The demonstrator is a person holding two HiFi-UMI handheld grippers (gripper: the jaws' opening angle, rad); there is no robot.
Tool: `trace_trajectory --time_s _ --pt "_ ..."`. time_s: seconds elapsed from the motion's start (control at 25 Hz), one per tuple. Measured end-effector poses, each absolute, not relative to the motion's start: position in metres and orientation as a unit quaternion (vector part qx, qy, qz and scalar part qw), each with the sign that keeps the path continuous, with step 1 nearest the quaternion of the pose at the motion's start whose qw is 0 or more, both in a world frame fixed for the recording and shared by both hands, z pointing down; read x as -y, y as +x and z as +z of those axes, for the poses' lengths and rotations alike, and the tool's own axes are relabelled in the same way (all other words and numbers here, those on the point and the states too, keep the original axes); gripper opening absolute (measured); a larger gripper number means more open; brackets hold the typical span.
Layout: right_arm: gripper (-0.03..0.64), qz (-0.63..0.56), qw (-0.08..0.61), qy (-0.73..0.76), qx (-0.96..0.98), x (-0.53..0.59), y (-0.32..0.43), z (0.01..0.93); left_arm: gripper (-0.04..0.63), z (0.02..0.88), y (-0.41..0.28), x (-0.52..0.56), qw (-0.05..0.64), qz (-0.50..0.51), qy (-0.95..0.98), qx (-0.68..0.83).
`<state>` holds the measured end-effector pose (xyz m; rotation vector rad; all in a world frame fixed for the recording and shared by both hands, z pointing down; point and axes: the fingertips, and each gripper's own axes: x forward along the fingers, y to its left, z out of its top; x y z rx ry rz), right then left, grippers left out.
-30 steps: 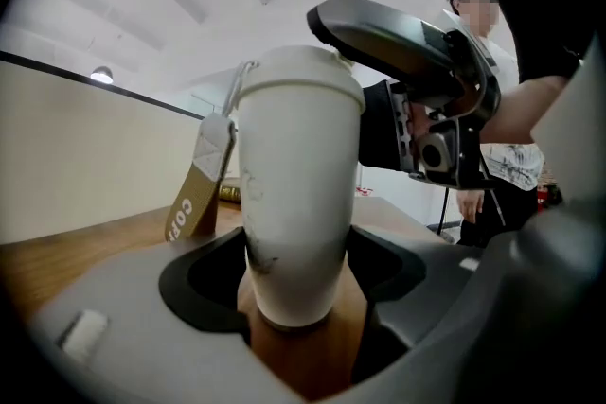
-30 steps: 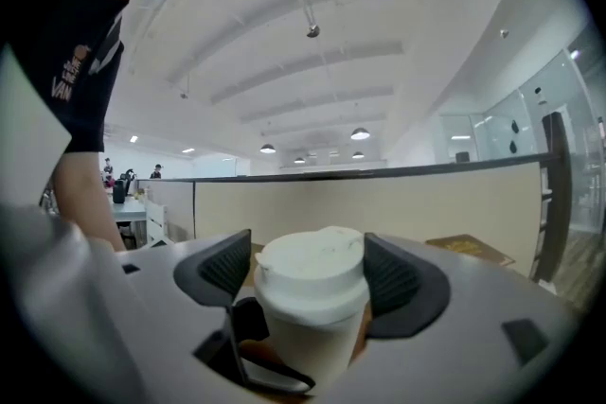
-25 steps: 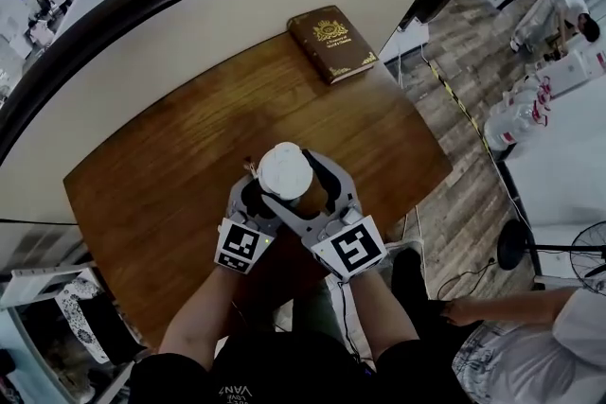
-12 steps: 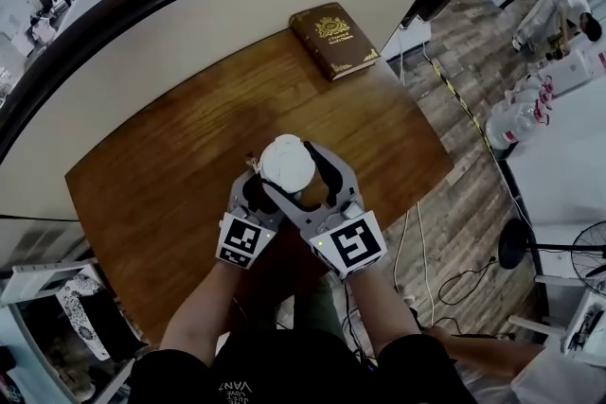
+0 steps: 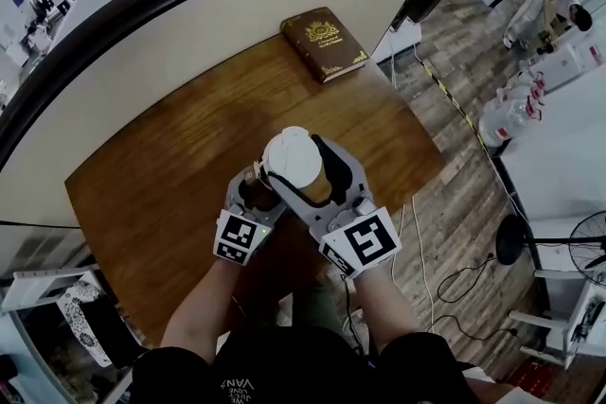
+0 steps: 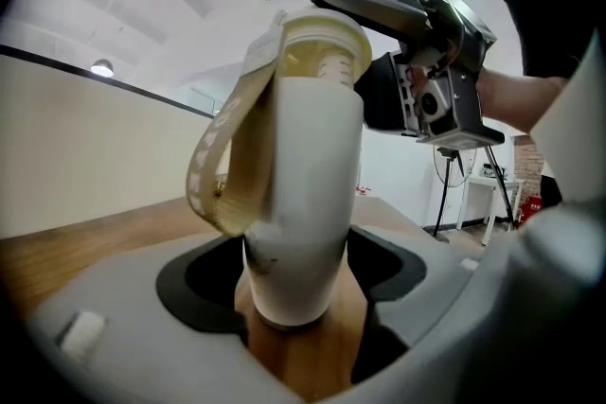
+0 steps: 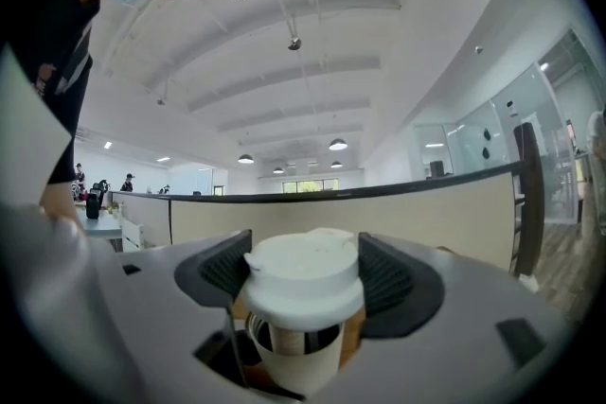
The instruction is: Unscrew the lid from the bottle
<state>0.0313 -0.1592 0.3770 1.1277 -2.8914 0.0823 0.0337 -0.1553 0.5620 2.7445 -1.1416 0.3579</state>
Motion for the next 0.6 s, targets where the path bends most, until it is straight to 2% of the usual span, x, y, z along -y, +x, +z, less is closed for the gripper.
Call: trace_trajectory --time_s 0.24,0.6 --pt "0.337 0.02 -0.001 0.378 0.926 0.156 0.041 0.352 0.337 0.556 0.028 0.155 0.095 0.103 0.911 0.388" --pt "0.337 0.017 -0.047 0.405 0.913 0.146 0.06 0.307 0.337 0.52 -0.009 0.133 0.091 0.083 0.904 0.409"
